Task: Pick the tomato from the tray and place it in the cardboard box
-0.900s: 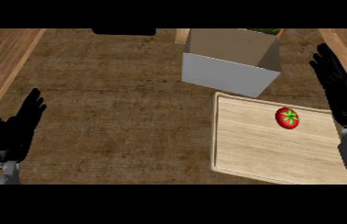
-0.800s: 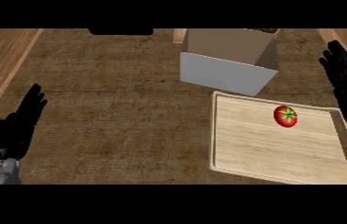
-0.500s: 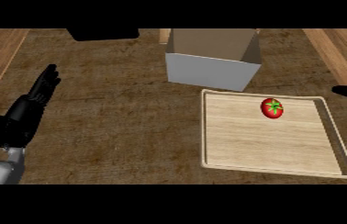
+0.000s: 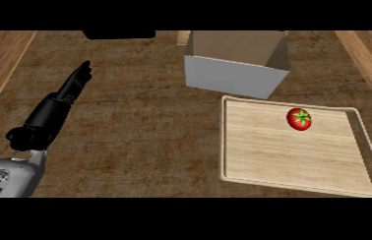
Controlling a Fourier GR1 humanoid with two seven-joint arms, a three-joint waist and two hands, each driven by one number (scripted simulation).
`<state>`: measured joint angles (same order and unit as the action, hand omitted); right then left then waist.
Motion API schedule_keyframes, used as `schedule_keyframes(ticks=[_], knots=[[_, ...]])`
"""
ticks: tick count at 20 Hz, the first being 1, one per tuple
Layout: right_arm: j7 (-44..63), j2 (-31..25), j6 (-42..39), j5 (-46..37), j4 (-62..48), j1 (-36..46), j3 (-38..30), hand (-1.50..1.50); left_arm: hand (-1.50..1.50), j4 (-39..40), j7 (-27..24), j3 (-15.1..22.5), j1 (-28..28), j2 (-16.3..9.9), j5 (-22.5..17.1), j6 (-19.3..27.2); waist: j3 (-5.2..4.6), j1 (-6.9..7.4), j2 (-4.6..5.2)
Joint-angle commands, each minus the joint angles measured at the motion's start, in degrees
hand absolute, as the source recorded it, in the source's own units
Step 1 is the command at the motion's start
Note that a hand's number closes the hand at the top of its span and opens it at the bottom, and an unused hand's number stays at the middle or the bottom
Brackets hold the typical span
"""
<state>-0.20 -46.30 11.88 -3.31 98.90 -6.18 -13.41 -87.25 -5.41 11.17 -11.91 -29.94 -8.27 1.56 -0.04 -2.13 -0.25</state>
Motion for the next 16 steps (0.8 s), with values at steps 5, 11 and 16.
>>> schedule_keyframes(ticks=[5,11,16], knots=[[12.4,-9.5,-9.7,-7.9,7.5,-3.7,3.8,-1.5,0.0,-1.3,0.4,1.3,-0.8,2.1,1.8,-0.8,-0.1,1.91,0.18],[27.9,-15.9,-22.4,-7.8,13.3,2.5,11.8,-1.5,0.0,1.9,1.6,-0.1,-5.5,2.1,1.4,-2.6,-0.18,2.88,0.7],[43.5,-13.6,-28.3,-9.8,16.9,11.7,20.7,-1.5,0.0,1.7,-1.8,0.7,-2.3,3.6,3.2,-2.7,-0.1,3.53,0.56]])
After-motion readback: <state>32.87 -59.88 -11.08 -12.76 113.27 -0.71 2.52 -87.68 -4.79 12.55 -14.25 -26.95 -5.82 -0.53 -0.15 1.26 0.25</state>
